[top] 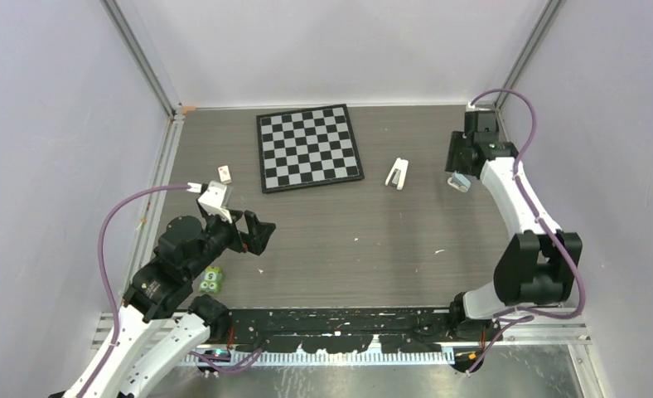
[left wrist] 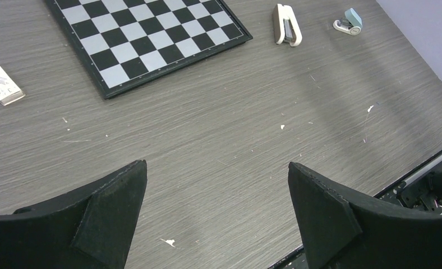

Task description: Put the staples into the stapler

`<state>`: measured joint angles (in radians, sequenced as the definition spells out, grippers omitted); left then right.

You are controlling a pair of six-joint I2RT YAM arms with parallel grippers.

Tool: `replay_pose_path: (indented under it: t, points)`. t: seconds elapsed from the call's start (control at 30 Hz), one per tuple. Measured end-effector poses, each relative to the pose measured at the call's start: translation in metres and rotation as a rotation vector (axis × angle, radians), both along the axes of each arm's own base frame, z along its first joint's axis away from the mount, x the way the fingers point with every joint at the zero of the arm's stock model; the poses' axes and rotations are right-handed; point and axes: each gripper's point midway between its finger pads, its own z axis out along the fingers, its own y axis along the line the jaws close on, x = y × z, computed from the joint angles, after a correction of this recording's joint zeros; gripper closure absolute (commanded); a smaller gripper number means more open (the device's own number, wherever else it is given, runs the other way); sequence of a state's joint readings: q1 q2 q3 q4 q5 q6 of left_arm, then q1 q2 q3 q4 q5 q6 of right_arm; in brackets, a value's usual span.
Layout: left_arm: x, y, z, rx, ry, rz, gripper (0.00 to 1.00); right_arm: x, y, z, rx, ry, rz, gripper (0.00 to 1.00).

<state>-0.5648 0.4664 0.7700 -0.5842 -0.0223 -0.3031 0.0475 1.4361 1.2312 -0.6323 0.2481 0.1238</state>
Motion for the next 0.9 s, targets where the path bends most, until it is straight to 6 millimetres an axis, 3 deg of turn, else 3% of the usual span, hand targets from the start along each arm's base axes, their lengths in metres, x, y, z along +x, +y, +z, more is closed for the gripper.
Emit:
replay_pose_path:
  t: [0.17, 0.5, 0.77, 0.9]
  points:
    - [-0.001, 0.001, 0.001, 0.004, -0.012, -0.005, 0.03, 0.022, -0.030, -0.021, -0.022, 0.080, 0.014, 0.43]
    - [0.001, 0.005, 0.001, 0.025, -0.027, 0.012, 0.03, 0.040, -0.044, -0.092, -0.044, 0.291, 0.177, 0.38]
    - [0.006, 0.009, -0.003, 0.057, -0.025, 0.038, 0.03, 0.059, -0.050, -0.105, -0.093, 0.330, 0.274, 0.35]
    - [0.008, 0.011, -0.004, 0.064, -0.027, 0.051, 0.03, 0.064, -0.050, -0.109, -0.102, 0.339, 0.316, 0.42]
